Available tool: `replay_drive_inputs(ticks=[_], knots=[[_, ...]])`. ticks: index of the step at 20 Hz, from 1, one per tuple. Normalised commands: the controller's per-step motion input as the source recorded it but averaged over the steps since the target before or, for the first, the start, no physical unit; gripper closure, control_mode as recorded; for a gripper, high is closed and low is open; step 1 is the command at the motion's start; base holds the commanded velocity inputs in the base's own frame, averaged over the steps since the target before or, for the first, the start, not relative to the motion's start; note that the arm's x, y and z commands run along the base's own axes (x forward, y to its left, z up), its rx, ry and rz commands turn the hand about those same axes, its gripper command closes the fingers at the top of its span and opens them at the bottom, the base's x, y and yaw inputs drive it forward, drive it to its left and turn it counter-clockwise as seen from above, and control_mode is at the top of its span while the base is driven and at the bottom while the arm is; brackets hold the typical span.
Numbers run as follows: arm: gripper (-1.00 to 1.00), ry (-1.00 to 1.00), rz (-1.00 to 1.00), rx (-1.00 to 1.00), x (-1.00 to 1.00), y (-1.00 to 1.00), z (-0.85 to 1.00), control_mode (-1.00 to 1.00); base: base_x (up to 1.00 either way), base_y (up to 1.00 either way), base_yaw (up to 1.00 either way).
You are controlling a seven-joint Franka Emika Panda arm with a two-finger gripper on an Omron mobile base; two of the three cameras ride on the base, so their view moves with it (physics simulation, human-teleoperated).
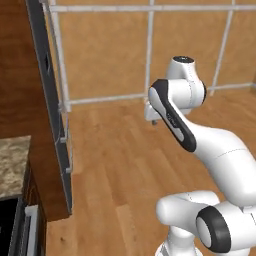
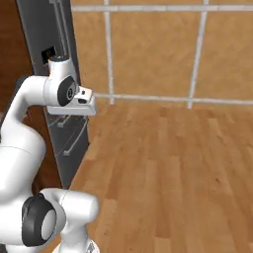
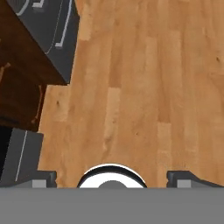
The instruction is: Gather all objects into one cabinet and sort the glasses and bowls to opposite sides.
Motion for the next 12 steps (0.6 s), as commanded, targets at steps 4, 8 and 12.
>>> replay_drive_inputs(ticks=[4, 8, 12], knots=[[-1.0, 0.0, 0.0, 0.0, 0.0, 0.0, 0.0, 1.0, 0.0, -0.02, -0.73], [-1.0, 0.0, 0.0, 0.0, 0.0, 0.0, 0.0, 1.0, 0.0, -0.01, -0.71], [-1.0, 0.0, 0.0, 0.0, 0.0, 0.0, 0.0, 1.0, 0.0, 0.0, -0.56]])
